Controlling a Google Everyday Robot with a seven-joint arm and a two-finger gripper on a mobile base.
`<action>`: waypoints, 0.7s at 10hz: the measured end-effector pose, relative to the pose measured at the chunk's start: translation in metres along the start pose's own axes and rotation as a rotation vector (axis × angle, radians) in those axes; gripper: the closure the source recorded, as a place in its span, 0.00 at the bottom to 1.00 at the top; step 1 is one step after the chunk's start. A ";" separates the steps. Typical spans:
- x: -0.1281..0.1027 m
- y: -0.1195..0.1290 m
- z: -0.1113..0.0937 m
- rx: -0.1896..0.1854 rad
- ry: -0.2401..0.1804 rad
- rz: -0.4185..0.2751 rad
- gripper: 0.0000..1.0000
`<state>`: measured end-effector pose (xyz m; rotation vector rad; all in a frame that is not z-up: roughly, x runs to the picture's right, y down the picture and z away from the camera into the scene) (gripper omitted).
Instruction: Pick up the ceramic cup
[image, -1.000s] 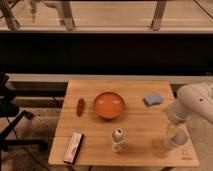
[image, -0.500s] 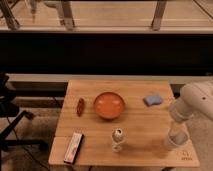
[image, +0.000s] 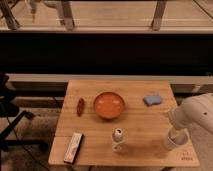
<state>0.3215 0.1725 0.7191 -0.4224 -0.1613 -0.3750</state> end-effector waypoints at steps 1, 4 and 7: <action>0.000 0.000 0.001 0.005 0.008 -0.025 0.20; 0.004 0.002 0.008 0.001 0.044 -0.052 0.20; 0.017 0.011 0.021 -0.019 0.070 -0.033 0.20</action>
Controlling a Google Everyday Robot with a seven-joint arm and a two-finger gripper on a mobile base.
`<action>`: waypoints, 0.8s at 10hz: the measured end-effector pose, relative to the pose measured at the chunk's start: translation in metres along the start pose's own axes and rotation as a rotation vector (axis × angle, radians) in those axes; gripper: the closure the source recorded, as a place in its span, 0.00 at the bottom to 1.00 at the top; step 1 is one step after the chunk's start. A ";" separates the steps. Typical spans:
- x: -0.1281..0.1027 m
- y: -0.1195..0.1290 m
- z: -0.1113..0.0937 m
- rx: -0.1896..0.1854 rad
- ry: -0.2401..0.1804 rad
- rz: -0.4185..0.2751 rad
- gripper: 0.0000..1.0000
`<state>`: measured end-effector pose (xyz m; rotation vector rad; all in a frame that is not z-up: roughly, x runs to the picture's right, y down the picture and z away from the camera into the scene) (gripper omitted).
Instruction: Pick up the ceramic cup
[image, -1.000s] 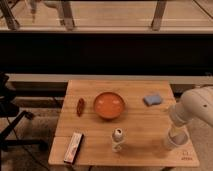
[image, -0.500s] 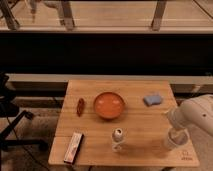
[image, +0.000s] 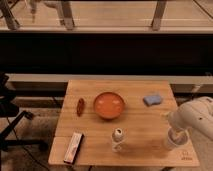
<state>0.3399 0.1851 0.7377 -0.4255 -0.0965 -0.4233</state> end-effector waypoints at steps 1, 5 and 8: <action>0.007 0.002 0.006 -0.009 -0.003 0.023 0.21; 0.012 0.002 0.021 -0.076 -0.034 0.089 0.56; 0.012 0.002 0.022 -0.103 -0.033 0.098 0.86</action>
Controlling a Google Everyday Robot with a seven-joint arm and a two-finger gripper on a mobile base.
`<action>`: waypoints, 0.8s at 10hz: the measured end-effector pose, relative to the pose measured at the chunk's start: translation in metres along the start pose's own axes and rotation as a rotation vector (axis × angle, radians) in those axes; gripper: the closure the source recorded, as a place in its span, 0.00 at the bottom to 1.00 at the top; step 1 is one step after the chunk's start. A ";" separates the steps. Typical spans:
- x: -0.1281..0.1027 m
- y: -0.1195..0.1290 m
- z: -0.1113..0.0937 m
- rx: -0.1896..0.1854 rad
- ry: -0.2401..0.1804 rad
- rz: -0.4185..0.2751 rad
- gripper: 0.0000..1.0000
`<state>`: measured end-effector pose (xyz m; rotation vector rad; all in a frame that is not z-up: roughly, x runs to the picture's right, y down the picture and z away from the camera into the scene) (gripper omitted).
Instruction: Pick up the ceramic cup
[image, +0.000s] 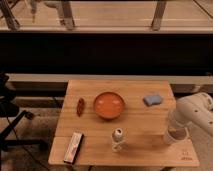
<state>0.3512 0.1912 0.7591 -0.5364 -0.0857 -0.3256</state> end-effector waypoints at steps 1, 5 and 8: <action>0.000 0.001 -0.001 -0.009 0.001 0.003 0.94; -0.007 -0.002 -0.009 -0.027 -0.007 -0.011 1.00; -0.042 -0.022 -0.020 -0.026 -0.023 -0.042 1.00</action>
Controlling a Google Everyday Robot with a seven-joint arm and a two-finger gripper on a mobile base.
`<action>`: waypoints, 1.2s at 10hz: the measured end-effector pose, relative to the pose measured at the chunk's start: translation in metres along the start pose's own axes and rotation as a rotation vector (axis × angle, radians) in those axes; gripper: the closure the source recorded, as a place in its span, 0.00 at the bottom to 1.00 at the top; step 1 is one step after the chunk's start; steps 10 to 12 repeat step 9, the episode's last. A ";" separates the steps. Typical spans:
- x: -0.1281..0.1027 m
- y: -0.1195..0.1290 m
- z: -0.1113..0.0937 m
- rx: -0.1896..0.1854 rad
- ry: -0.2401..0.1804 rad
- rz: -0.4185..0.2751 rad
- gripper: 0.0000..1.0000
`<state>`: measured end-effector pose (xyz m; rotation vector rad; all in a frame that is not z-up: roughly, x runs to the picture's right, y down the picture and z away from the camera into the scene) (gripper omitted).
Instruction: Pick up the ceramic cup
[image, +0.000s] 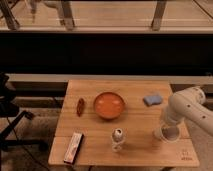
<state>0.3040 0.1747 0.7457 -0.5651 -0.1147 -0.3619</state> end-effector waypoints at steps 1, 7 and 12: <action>-0.004 -0.004 -0.005 -0.003 -0.002 -0.010 1.00; -0.027 -0.033 -0.049 0.016 -0.019 -0.060 1.00; -0.030 -0.038 -0.054 0.021 -0.025 -0.071 1.00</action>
